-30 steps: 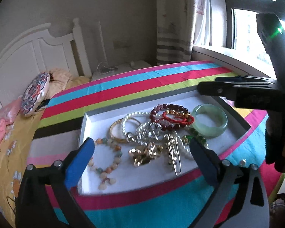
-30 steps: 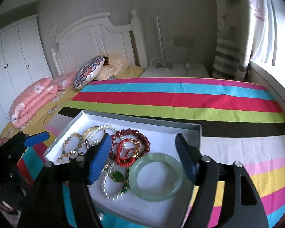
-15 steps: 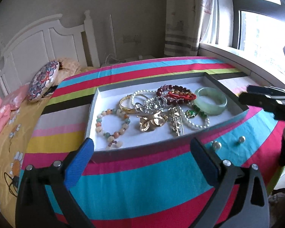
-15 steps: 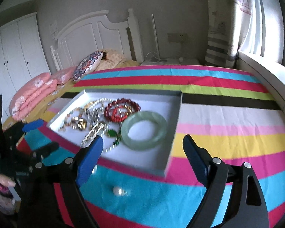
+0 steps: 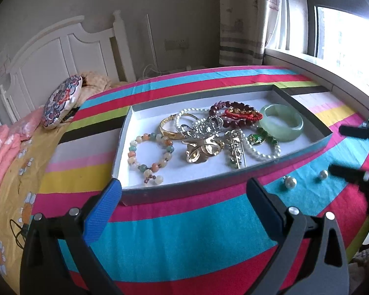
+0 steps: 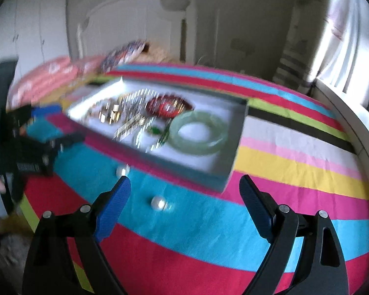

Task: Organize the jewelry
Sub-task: 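Withdraw both tools and move the right tool down onto a loose pearl, then grasp the loose pearl with the right tool and lift it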

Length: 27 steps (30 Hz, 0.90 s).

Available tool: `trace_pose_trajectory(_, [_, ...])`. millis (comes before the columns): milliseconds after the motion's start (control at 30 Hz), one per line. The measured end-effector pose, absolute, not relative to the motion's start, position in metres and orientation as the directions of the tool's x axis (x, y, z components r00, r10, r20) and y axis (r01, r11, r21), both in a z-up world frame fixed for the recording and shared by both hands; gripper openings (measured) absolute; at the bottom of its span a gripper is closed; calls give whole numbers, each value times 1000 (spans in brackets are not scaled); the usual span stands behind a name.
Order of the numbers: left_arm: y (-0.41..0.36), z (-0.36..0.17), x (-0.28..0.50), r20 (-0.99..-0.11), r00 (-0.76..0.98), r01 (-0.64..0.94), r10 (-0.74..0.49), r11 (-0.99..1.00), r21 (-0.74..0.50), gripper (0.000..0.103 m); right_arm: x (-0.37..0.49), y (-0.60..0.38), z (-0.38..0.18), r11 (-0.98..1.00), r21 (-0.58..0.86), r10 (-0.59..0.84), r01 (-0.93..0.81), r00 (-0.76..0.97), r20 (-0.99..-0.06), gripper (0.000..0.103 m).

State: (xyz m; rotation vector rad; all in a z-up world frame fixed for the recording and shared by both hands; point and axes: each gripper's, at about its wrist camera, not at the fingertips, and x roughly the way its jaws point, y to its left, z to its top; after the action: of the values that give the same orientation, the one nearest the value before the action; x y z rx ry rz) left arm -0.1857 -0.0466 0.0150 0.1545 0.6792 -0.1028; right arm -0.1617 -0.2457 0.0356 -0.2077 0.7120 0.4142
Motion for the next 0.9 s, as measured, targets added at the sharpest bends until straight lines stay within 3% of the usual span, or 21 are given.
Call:
trace_pose_trajectory(167, [-46,15,-185,-634,771,149,-53,984,98,100,-162,-238,27,884,-82,282,-459,665,-691,79])
trace_pose_trajectory(233, [-46,15,-185,-635,771,150,-55,984,97,100,-161,-238,25,882,-74,287,-465,656,-698,68])
trace_pose_trajectory(300, [-46,15,-185,-634,771,149,-55,984,96,100,-160,-237,22,877,-75,287,-475,642,-711,50])
trace_pose_trajectory(567, [-49,17,-189,-624,779,164,-67,982,98,100,-164,-229,18,848,-78,318,-524,621,-717,24])
trace_pose_trajectory(800, [-80,12,-201,-686,676,341,-267,940,-30,100,-164,-237,18,852,-19,350,-524,595,-724,24])
trace_pose_trajectory(900, [-98,6,-199,-705,645,379,-294,924,-39,99,-166,-239,18,850,-15,356,-527,595,-721,24])
